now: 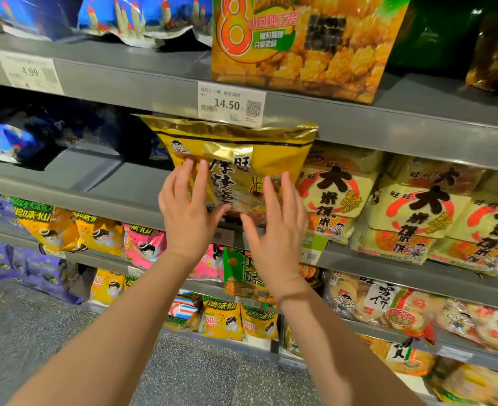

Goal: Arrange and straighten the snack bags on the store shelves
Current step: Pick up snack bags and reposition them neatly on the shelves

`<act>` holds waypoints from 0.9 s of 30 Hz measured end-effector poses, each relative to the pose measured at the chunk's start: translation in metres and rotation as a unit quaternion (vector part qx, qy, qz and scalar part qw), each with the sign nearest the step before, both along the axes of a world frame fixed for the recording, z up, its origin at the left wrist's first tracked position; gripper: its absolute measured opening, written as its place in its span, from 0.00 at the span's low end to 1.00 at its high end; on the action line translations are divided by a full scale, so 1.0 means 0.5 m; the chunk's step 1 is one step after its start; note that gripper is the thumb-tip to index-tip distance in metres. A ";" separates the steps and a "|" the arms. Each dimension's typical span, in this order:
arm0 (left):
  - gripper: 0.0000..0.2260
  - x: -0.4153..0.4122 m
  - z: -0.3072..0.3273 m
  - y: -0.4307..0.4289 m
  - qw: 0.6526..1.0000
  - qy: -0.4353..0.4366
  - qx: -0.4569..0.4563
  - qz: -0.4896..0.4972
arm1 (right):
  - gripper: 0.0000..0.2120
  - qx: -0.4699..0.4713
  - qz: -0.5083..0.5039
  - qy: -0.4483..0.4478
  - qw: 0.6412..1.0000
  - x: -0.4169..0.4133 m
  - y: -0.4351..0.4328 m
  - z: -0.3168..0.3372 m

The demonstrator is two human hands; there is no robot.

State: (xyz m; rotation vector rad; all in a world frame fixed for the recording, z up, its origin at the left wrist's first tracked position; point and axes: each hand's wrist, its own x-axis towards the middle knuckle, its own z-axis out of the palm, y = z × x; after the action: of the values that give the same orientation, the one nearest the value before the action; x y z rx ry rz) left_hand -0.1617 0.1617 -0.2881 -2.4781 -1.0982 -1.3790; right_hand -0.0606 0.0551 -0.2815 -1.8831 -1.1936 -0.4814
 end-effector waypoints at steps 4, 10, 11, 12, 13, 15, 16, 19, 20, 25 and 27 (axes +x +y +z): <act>0.37 0.014 0.000 0.006 0.997 0.047 -0.055 -0.001 | 0.41 -0.077 -0.007 -0.003 0.997 -0.002 0.016 -0.007; 0.40 0.044 0.019 0.027 0.990 0.090 -0.107 -0.034 | 0.41 -0.167 0.003 0.027 0.986 0.012 0.042 0.011; 0.39 0.054 0.030 0.036 0.987 0.101 -0.119 -0.035 | 0.39 -0.186 0.001 0.034 0.982 0.018 0.051 0.019; 0.35 0.065 0.042 0.045 0.984 0.113 -0.130 -0.034 | 0.37 -0.201 -0.007 0.039 0.979 0.024 0.064 0.027; 0.31 0.074 0.051 0.054 0.982 0.127 -0.135 -0.028 | 0.35 -0.213 -0.020 0.037 0.976 0.030 0.077 0.035; 0.27 0.085 0.058 0.071 0.979 0.155 -0.133 -0.008 | 0.33 -0.233 -0.047 0.025 0.971 0.042 0.102 0.055; 0.27 0.087 0.055 0.079 0.977 0.165 -0.135 0.000 | 0.33 -0.251 -0.050 0.028 0.966 0.048 0.112 0.064; 0.32 0.087 0.034 0.091 0.976 0.156 -0.154 -0.008 | 0.40 -0.296 -0.036 0.048 0.953 0.063 0.122 0.076; 0.34 0.085 0.025 0.089 0.977 0.155 -0.147 -0.014 | 0.41 -0.284 -0.031 0.042 0.957 0.062 0.118 0.073; 0.38 0.066 -0.022 0.043 0.985 0.123 -0.117 -0.039 | 0.41 -0.241 0.027 0.081 0.967 0.000 0.070 -0.007; 0.33 0.063 -0.031 0.026 0.977 0.093 -0.178 -0.068 | 0.39 -0.257 0.048 0.108 0.959 -0.023 0.058 -0.036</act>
State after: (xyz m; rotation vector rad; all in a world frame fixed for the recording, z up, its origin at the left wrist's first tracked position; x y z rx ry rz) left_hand -0.1304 0.1746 -0.3035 -2.9108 -1.2454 -1.0224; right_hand -0.0723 0.0840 -0.2995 -2.2259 -1.3392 0.1049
